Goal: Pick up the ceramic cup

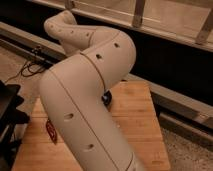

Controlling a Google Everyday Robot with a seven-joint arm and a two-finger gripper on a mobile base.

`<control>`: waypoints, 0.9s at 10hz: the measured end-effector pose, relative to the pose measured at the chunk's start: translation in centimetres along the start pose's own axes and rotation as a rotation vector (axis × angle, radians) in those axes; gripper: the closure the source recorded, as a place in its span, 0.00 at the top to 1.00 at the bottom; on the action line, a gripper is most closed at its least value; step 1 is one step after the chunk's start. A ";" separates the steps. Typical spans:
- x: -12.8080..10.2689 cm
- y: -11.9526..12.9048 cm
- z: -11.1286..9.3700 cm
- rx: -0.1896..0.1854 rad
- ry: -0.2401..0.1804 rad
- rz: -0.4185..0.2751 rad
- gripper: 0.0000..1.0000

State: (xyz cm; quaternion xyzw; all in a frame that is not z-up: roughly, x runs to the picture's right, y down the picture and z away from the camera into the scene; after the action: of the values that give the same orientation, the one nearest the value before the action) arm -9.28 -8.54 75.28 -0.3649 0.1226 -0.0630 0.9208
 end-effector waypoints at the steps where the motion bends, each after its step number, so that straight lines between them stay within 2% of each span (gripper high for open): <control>1: -0.1 -0.3 0.0 0.010 -0.006 0.009 0.25; 3: -1.2 -1.7 0.3 0.055 -0.091 0.040 0.43; 4: -3.1 -2.7 1.6 0.086 -0.165 0.052 0.58; 6: -6.3 -3.4 3.3 0.129 -0.247 0.061 0.74; 7: -7.6 -3.9 4.0 0.161 -0.298 0.068 0.80; 8: -9.0 -4.4 4.3 0.187 -0.361 0.065 0.80; 9: -10.1 -4.6 4.4 0.189 -0.453 0.064 0.80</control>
State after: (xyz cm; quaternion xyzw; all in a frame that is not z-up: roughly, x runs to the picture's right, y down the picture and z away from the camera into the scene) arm -17.94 -6.89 83.39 -0.2777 -0.0819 0.0384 0.9564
